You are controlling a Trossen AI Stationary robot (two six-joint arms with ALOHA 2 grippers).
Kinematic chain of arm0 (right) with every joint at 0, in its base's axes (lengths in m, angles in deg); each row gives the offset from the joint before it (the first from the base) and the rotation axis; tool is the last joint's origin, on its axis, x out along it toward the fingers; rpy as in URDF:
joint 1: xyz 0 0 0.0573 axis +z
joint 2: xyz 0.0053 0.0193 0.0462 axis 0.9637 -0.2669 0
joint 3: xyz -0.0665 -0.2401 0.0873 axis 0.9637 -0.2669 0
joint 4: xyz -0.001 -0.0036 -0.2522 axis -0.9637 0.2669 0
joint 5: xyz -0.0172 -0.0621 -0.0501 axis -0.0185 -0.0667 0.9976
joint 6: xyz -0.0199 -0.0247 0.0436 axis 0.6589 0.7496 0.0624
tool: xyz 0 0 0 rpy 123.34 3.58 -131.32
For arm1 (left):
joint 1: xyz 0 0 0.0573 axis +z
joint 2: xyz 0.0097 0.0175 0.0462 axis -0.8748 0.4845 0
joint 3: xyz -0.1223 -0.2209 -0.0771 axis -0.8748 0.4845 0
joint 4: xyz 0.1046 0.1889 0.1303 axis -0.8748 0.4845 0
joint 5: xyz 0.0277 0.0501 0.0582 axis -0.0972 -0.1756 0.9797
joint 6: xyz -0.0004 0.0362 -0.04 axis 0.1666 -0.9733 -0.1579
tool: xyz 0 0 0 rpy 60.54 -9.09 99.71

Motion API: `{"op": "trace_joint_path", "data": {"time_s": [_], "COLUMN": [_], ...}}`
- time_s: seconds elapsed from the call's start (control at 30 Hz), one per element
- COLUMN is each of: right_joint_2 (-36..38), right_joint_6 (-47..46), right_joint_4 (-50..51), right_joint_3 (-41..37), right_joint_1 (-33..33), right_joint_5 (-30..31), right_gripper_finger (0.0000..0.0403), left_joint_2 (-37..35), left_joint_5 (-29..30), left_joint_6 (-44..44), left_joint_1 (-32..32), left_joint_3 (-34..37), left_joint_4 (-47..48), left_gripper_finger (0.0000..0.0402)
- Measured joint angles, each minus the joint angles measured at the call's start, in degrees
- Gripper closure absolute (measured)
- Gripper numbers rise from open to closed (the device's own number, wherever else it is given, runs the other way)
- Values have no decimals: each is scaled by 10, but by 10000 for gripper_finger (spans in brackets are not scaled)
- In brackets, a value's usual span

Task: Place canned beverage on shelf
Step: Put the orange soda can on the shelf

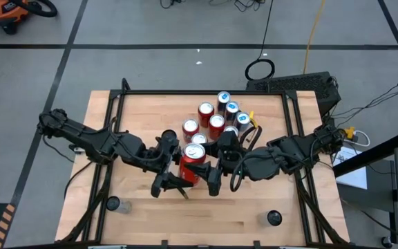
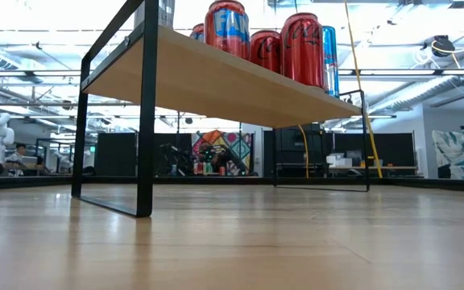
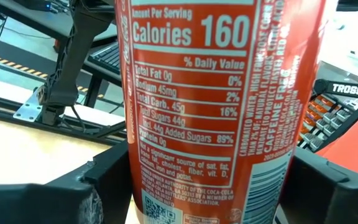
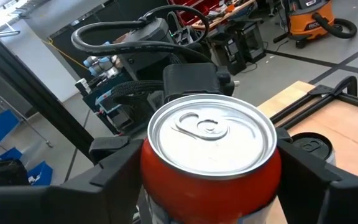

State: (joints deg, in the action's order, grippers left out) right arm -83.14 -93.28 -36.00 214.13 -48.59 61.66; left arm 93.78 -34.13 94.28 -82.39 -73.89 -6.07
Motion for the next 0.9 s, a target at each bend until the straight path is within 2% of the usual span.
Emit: {"op": "trace_joint_path", "data": {"time_s": [0.33, 0.6, 0.7, 0.83, 0.9], "right_joint_2": [0, 5, 17, 30, 30], "right_joint_6": [-6, 6, 5, 1, -32], "right_joint_4": [5, 25, 46, 79, 112], "right_joint_3": [-1, -2, -2, -1, -1], "right_joint_1": [0, 4, 10, 25, 40], "right_joint_5": [-3, 1, 4, 34, 63], "right_gripper_finger": [139, 139, 138, 138, 138], "left_joint_2": [0, -17, -33, -59, -74], "left_joint_5": [0, 13, 23, 56, 67], "left_joint_6": [43, 74, 76, 75, 76], "left_joint_1": [-1, 0, 0, -1, -6], "left_joint_3": [-1, -1, -1, -1, -1], "left_joint_4": [17, 26, 34, 62, 71], "left_gripper_finger": [87, 12, 8, 10, 10]}}
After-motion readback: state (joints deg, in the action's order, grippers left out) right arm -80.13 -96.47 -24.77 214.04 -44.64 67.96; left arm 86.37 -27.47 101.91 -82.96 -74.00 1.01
